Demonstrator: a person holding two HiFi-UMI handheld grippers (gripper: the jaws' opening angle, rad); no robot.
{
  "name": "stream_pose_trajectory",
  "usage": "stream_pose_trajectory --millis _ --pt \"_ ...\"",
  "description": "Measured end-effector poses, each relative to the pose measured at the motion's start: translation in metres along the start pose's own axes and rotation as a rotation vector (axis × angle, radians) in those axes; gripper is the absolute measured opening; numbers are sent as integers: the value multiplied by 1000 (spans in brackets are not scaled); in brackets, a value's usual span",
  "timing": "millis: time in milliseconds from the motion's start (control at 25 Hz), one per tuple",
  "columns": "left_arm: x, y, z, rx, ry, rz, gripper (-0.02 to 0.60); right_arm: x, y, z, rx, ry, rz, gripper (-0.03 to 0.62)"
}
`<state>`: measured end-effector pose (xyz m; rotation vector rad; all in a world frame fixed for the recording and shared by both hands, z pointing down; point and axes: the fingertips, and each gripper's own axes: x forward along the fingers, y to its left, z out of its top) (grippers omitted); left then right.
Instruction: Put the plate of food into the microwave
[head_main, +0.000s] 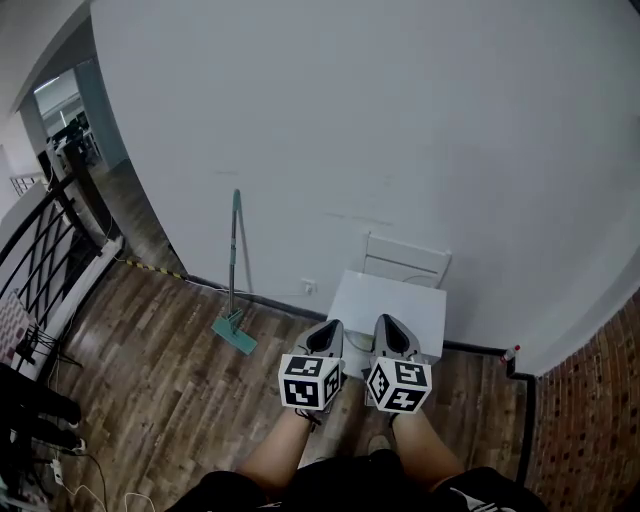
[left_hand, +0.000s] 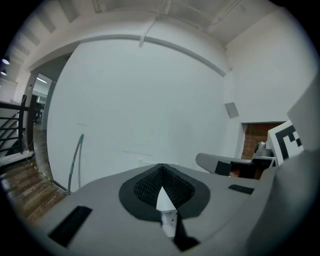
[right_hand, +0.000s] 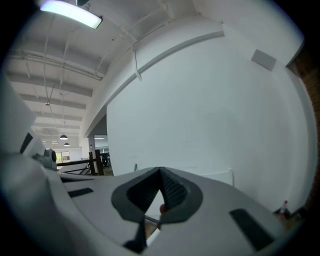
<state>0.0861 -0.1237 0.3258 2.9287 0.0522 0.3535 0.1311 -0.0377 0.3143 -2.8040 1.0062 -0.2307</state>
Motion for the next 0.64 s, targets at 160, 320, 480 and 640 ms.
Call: stream_pose_trajectory --millis 160,320,480,640 --pt "-10 2 8 10 -21 -3 -3 -2 9 -4 -11 21 4 6" --pt "-16 4 6 -2 -20 -20 -2 -9 19 -9 -34 25 5 6" --pt "-13 2 5 -9 -17 -37 -2 -8 19 -9 -53 21 -9 6" --pt "-12 7 11 -6 -22 -40 -2 -5 23 -4 -74 10 -15 6"
